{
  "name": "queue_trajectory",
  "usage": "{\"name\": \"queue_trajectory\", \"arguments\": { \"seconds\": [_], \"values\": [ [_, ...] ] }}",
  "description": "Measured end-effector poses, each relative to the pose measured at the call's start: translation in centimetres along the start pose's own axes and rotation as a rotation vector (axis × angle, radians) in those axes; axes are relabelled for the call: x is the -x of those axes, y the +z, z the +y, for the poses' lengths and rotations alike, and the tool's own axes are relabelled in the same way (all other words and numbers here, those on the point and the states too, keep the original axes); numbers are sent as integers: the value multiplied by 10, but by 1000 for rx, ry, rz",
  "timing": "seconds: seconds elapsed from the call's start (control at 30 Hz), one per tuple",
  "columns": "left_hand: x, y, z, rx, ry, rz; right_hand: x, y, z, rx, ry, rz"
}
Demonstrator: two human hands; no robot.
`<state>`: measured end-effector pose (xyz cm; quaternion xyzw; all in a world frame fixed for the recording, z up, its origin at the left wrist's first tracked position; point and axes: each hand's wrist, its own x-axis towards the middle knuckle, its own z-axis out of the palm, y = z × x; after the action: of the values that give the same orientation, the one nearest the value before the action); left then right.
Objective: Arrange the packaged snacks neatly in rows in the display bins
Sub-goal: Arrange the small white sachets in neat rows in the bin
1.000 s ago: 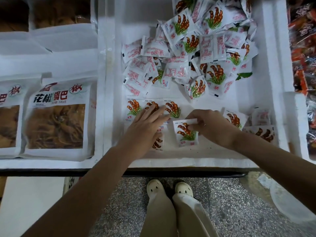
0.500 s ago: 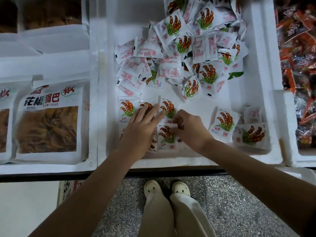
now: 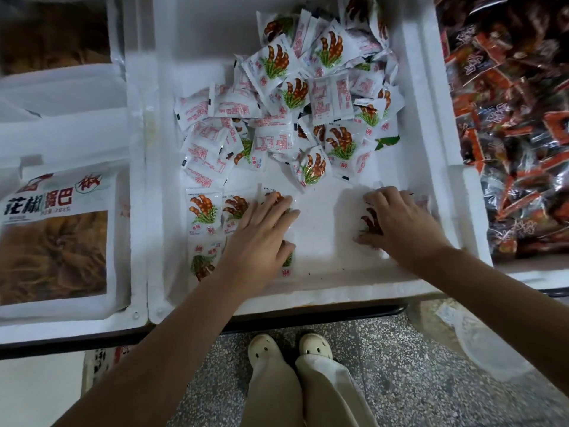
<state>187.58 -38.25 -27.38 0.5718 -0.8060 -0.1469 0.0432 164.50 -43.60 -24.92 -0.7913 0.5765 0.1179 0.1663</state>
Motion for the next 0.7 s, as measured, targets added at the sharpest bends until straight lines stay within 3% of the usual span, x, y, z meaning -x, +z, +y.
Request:
{"name": "queue_trajectory", "arguments": {
  "seconds": [0.1, 0.2, 0.37, 0.7],
  "values": [
    [-2, 7, -5, -6, -26, -70, -2, 0, -1, -75, -84, -36],
    [0, 10, -10, 9, -12, -51, -5, 5, -10, -352, -157, -30],
    [5, 17, -20, -63, 39, -51, -26, 4, -35, -839, -23, -127],
    [8, 25, -23, -110, 28, 3, -43, 5, -48, -631, -122, -198]
  ]
}}
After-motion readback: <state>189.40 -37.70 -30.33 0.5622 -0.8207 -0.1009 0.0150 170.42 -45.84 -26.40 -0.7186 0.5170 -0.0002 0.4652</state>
